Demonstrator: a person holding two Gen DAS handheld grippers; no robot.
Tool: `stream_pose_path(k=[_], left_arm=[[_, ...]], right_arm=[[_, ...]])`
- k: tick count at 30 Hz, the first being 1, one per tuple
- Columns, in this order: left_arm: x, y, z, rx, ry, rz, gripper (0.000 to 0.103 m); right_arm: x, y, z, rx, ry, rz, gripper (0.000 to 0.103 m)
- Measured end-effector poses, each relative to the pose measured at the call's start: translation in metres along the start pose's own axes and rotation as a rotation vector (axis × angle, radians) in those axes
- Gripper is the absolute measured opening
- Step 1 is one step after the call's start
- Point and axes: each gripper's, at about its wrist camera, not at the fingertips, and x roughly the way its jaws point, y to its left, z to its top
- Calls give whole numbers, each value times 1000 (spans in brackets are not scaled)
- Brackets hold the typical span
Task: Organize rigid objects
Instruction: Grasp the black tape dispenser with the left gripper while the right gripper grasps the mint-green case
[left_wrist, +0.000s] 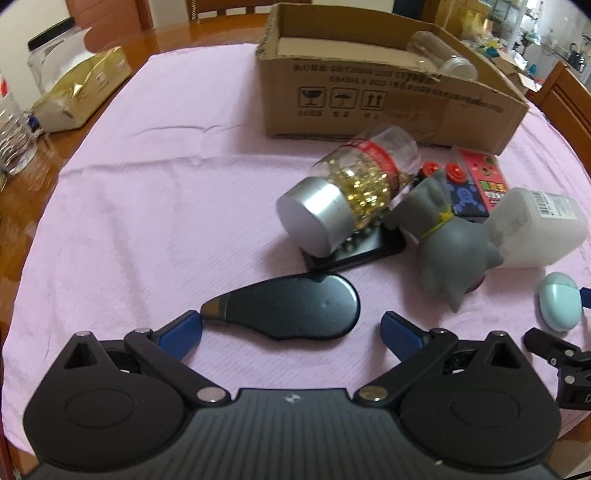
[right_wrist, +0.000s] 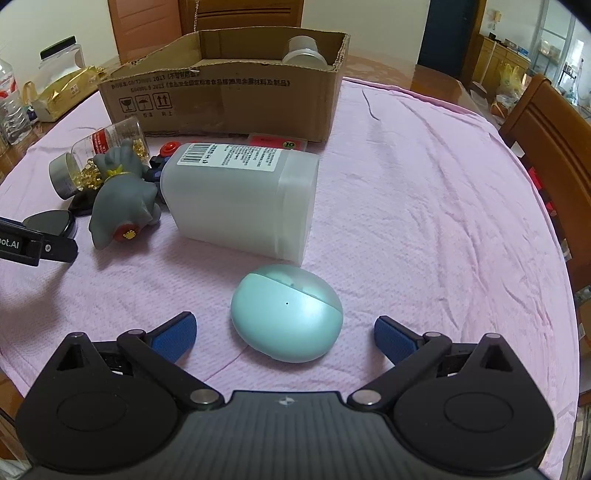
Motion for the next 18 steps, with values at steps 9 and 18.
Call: stream_pose_path(k=[9,18], left_arm=[[0,-7,-1,53,-51,-33,100],[1,-2,-1,112,-67,-46,100]], right_arm=[[-1,9,0,-21,3,15,103],[0,16,3,-20,22,19,103]])
